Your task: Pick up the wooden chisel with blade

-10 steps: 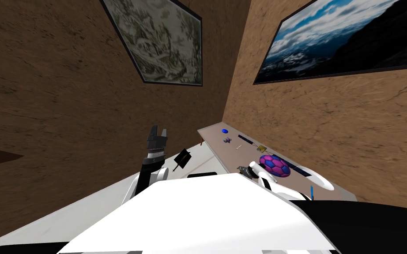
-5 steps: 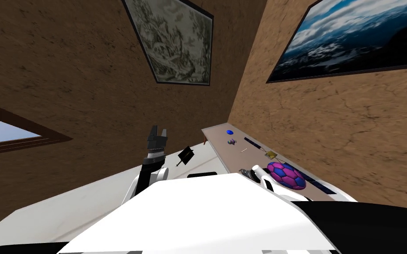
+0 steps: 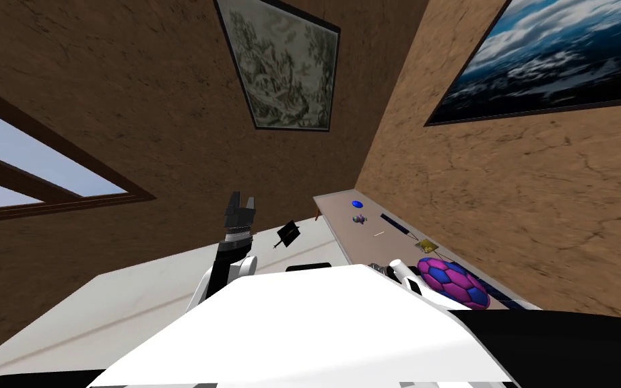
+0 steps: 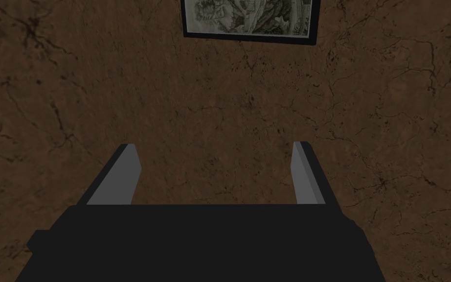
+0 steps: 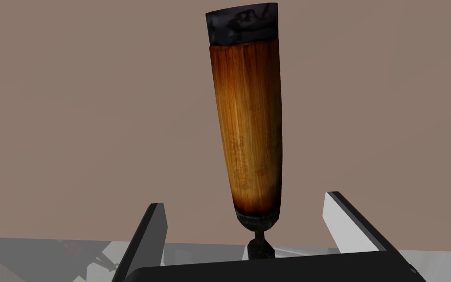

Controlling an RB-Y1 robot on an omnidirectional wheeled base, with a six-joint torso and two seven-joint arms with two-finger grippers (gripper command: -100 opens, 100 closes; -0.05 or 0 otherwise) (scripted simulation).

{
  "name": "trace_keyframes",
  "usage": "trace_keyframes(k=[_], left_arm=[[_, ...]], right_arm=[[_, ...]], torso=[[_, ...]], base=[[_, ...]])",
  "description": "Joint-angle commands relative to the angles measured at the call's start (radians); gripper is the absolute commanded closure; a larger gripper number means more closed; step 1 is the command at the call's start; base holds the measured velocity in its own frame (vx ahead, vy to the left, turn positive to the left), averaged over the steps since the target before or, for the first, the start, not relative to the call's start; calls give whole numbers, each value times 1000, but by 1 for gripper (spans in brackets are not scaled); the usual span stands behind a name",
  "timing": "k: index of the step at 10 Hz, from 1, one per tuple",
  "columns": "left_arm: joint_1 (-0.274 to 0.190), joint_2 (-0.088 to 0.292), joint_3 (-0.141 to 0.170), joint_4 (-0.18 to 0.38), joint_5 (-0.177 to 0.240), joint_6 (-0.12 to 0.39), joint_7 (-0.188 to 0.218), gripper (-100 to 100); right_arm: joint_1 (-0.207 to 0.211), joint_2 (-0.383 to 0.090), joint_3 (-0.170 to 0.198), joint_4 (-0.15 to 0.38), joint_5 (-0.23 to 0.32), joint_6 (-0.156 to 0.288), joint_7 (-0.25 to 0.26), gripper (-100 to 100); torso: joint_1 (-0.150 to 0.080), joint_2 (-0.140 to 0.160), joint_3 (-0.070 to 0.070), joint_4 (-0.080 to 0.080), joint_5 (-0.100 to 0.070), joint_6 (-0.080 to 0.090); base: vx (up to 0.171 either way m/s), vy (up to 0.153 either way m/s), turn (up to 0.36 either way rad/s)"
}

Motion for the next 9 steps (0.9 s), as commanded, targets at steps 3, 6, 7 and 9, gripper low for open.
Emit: trace_keyframes(k=[3,6,7,9], left_arm=[[0,0,0,0,0,0,0,0],[0,0,0,0,0,0,0,0],[0,0,0,0,0,0,0,0],[0,0,0,0,0,0,0,0]], right_arm=[[24,-8,-47,63,-39,-53,12,-100],[18,-4,-37,51,-30,-45,5,100],[19,-4,-37,51,-30,-45,6,100],[18,-4,-37,51,-30,-45,6,100]], torso=[[0,1,1,0,0,-1],[0,-1,-1,0,0,0],[1,-2,-1,0,0,0],[0,-2,-1,-1,0,1]], base=[[-46,-11,283],[-12,-3,13],[1,0,12],[0,0,0]])
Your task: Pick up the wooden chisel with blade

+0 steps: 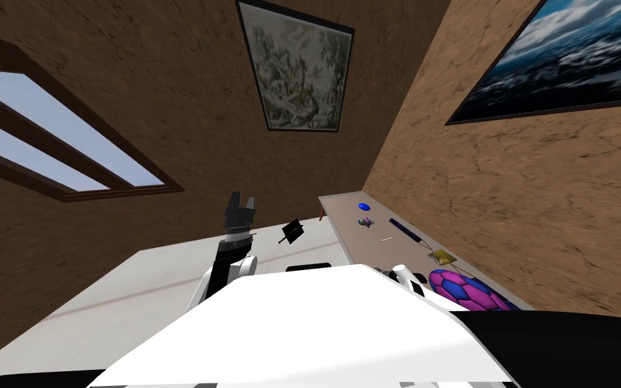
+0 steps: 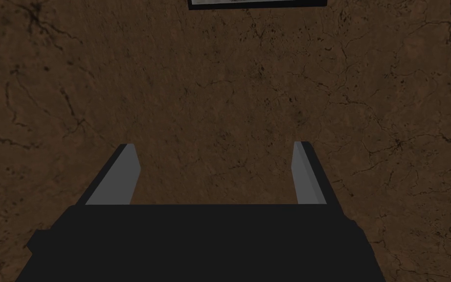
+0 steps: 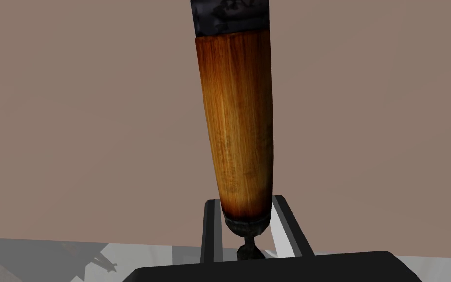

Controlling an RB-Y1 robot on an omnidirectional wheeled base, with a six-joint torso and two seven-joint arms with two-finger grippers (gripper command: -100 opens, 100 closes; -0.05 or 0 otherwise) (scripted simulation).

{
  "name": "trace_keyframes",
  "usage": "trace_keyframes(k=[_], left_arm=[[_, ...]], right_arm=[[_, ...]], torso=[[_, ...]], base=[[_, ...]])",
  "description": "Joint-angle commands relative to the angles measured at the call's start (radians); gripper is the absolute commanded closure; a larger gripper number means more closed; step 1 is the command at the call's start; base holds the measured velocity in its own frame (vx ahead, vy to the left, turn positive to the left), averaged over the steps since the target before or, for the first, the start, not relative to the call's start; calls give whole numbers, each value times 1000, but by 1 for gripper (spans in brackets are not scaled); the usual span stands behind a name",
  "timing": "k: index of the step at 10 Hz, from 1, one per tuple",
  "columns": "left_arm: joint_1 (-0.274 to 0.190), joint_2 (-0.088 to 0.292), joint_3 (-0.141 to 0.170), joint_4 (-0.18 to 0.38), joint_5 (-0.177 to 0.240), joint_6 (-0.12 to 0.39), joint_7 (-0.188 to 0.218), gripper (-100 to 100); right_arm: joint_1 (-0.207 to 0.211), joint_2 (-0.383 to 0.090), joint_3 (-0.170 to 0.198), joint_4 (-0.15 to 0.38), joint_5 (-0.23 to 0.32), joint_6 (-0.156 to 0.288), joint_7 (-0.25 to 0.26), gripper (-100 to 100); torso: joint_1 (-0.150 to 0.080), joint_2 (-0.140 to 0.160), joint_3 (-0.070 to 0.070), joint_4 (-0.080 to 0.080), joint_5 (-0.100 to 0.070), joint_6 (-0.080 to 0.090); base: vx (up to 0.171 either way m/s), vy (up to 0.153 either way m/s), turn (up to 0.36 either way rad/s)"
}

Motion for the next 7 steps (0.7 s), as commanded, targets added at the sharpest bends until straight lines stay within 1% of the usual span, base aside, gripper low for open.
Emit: trace_keyframes(k=[1,2,3,4,5,6,7], left_arm=[[0,0,0,0,0,0,0,0],[0,0,0,0,0,0,0,0],[0,0,0,0,0,0,0,0],[0,0,0,0,0,0,0,0],[0,0,0,0,0,0,0,0],[0,0,0,0,0,0,0,0],[0,0,0,0,0,0,0,0]], right_arm=[[0,0,0,0,0,0,0,0],[-3,-2,5,-4,3,7,4,100],[-12,-1,19,-20,15,22,2,100],[-12,-1,19,-20,15,22,2,100],[-12,-1,19,-20,15,22,2,100],[-22,1,34,-36,26,37,0,100],[-31,3,49,-52,38,52,-2,100]], torso=[[0,0,0,0,0,0],[0,0,0,0,0,0],[0,-1,-1,-1,0,2],[0,-2,-1,-1,0,2],[1,-2,-1,0,0,0],[1,-2,-1,0,0,-1],[1,-2,-1,0,0,1]], base=[[0,0,0],[22,1,-197],[43,7,-383],[33,17,-121],[14,8,50],[26,4,-157],[54,8,-324]])
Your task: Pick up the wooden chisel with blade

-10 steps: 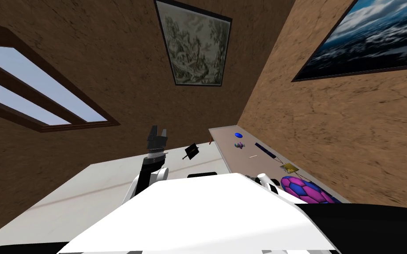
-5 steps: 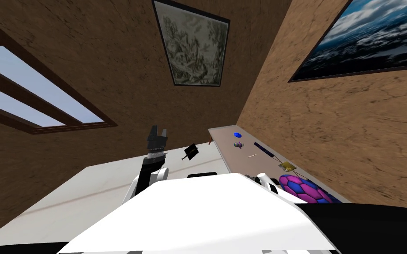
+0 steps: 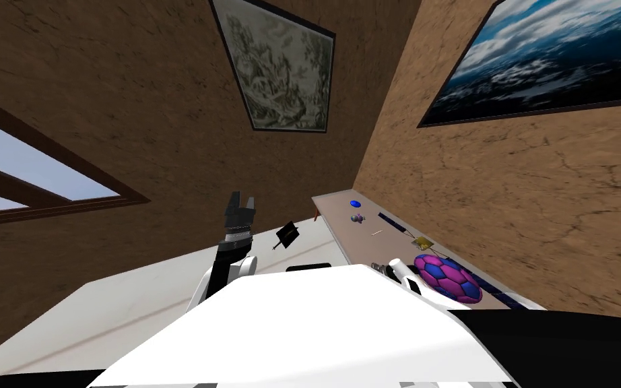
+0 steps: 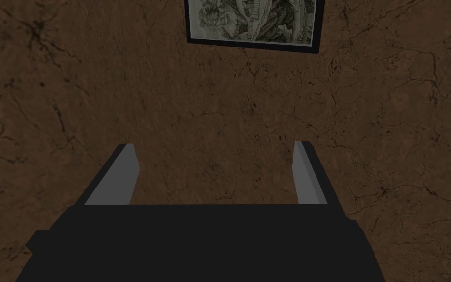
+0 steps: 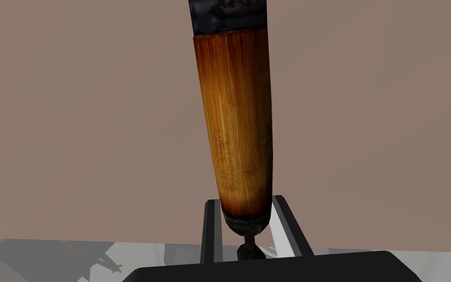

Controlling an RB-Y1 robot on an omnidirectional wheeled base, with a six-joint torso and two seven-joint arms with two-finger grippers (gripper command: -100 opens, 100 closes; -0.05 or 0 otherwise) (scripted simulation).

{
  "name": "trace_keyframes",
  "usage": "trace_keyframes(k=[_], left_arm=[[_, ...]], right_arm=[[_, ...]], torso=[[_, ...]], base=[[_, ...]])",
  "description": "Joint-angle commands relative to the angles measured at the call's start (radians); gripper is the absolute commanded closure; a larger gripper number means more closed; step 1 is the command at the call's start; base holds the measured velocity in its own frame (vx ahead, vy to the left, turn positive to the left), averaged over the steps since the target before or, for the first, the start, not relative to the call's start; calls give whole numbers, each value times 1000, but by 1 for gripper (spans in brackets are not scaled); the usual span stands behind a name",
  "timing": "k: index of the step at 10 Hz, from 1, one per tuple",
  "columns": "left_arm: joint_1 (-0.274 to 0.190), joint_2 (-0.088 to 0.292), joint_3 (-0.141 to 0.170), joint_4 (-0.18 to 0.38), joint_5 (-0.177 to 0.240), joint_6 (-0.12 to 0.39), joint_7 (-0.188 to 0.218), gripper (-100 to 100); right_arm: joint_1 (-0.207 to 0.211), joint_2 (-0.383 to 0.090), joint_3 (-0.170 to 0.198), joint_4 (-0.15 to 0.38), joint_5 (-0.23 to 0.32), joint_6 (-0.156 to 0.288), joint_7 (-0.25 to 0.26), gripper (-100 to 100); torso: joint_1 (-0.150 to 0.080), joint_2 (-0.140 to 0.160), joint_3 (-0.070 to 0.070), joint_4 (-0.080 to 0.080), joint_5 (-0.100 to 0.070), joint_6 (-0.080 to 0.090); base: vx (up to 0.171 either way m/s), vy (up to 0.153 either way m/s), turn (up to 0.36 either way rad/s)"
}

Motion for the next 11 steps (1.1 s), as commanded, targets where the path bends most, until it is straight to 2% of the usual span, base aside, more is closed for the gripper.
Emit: trace_keyframes(k=[1,2,3,4,6,8,9,10,11], left_arm=[[0,0,0,0,0,0,0,0],[0,0,0,0,0,0,0,0],[0,0,0,0,0,0,0,0],[0,0,0,0,0,0,0,0],[0,0,0,0,0,0,0,0],[0,0,0,0,0,0,0,0],[0,0,0,0,0,0,0,0],[0,0,0,0,0,0,0,0],[0,0,0,0,0,0,0,0]], right_arm=[[-20,-1,21,-8,14,19,5,100],[-20,-1,21,-8,14,19,5,100],[-38,2,50,-40,38,49,1,100],[-38,2,50,-40,38,49,1,100],[-57,5,79,-72,62,78,-3,100],[-57,5,79,-72,62,78,-3,100],[-67,7,94,-88,74,93,-5,100],[-60,8,87,-85,68,86,-5,100],[-60,7,88,-86,69,87,-4,0]], torso=[[0,0,0,0,0,0],[1,-1,0,0,0,0],[1,0,0,0,0,-2],[1,-1,-1,0,0,0],[1,0,0,0,0,-1],[1,0,0,0,0,-2],[0,1,1,0,0,-2],[0,1,1,0,0,-1],[0,2,1,0,0,-2]], base=[[67,17,-324],[42,24,-109],[57,25,-370],[49,33,-231],[47,22,-240],[22,19,-44],[21,11,-169],[12,10,-49],[0,0,0]])
